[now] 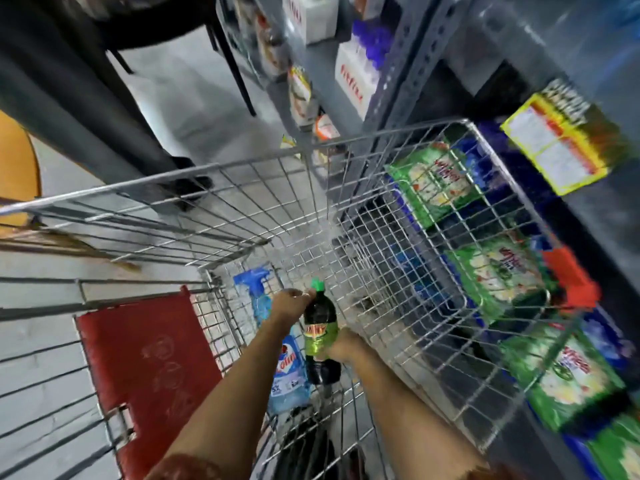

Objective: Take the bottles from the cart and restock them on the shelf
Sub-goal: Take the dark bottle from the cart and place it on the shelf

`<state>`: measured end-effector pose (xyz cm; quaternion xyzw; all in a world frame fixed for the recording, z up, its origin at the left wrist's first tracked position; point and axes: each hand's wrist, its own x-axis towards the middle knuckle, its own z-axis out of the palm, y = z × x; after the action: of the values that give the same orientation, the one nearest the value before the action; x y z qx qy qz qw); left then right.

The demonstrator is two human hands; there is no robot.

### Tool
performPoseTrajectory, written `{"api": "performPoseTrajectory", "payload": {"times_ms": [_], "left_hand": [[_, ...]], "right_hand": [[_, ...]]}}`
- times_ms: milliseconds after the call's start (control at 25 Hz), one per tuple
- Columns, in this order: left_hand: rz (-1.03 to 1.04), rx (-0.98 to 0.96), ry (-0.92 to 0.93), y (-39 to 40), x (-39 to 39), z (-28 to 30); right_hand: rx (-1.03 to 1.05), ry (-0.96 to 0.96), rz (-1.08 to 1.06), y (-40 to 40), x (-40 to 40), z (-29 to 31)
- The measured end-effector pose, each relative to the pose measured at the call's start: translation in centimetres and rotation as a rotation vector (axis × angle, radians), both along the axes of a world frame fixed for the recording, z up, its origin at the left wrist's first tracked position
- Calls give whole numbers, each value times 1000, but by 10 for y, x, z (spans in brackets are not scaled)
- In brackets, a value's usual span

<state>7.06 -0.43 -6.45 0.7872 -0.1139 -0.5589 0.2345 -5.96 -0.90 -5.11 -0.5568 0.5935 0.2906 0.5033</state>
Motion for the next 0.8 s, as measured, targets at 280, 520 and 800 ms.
{"api": "performPoseTrajectory", "payload": {"times_ms": [280,520,800], "left_hand": [[-63,41,-15,-13,-10,-30],[-196,-16,-193,-11,-14,-8],[-176,-370,-458,-31,-13,116]], "right_hand": [[0,-21,-114,9,-5,-31],[5,-66,-87,-2,-12,-20],[-176,-291,-42,-41,-19,95]]}}
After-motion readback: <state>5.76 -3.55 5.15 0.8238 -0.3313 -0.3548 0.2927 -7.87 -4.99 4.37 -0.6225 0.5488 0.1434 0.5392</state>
